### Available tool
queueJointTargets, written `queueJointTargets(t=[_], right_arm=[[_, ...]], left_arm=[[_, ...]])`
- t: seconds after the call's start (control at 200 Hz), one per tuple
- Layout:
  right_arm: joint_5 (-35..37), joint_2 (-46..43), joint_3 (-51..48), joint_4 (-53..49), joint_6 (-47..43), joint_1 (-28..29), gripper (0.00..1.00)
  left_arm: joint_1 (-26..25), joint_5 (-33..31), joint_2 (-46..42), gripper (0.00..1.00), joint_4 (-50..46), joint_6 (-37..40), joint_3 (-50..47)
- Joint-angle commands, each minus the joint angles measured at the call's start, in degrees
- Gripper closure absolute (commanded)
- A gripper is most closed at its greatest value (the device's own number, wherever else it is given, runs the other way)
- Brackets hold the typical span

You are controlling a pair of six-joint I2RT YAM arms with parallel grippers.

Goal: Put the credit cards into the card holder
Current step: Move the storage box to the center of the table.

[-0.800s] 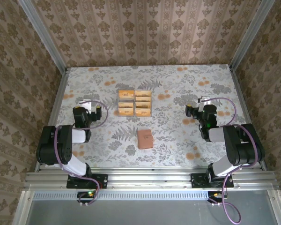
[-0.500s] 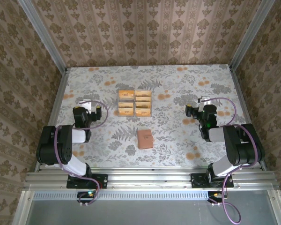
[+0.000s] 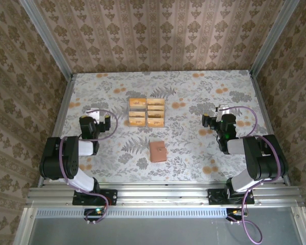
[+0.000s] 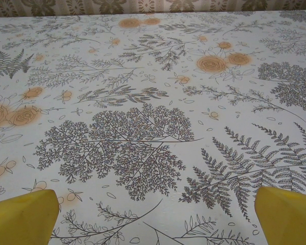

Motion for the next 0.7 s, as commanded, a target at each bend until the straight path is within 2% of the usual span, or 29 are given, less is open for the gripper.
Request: queueJointTargets(t=[0.0,0.33,0.425,0.56,0.695], right_arm=[[-0.51,-0.41,1.2,0.44,-0.16,-0.24,0.0],[0.03,-0.97,1.13,0.46,0.22,-0.42,0.0],[1.42,-5.49,3.01,-6.57,0.75,-0.42,0.0],[3.21,-11.63,6.64,-17.4,1.56,-0.42,0.0],[6.64,-18.05,9.52,-28.83,7.35,-0.42,0.0]], left_arm=[[-0.24,-0.14,0.09,0.0,1.54,-0.96,0.68],[-0.02,0.42,-0.2,0.0,1.92,-1.04,0.43],[-0.8,-1.1,-1.97,0.0,0.55,-0.26,0.56],[-1.03,-4.26,-7.35,0.0,-11.02,-1.31,4.52],[-1.83,-8.06,-13.11,0.0,-17.7,-2.16,6.63]])
